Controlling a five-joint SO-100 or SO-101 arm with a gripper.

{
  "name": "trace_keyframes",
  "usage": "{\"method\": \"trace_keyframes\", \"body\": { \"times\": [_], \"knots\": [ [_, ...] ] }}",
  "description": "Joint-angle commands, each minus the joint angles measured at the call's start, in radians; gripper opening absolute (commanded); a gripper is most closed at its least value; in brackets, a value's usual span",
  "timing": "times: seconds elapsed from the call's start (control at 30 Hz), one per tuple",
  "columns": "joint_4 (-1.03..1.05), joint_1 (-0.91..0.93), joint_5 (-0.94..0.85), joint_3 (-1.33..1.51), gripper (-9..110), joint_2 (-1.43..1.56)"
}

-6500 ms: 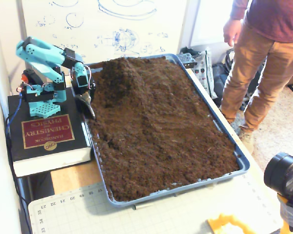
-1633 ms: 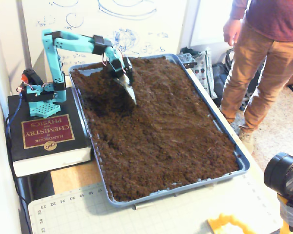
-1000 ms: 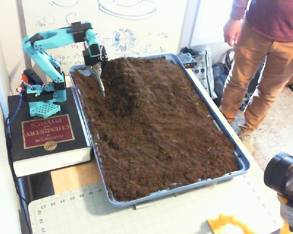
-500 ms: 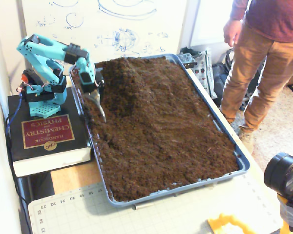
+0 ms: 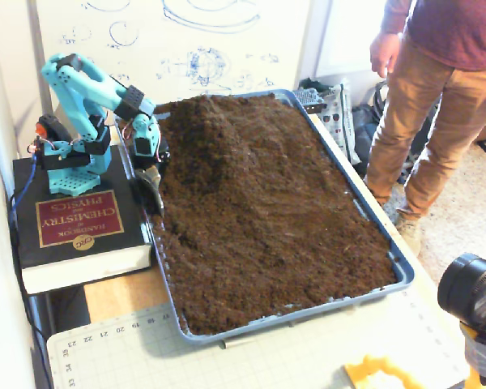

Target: Build a berm.

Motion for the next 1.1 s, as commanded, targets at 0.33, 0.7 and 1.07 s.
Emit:
{"method": "trace_keyframes", "body": {
  "times": [0.33,0.7,1.07],
  "knots": [
    [-0.330,-0.002,-0.008,-0.055,1,-0.255],
    [-0.390,-0.029,-0.002,-0.334,0,-0.460],
    [-0.380,-0.110,0.015,-0.522,0,-0.460]
  ]
}}
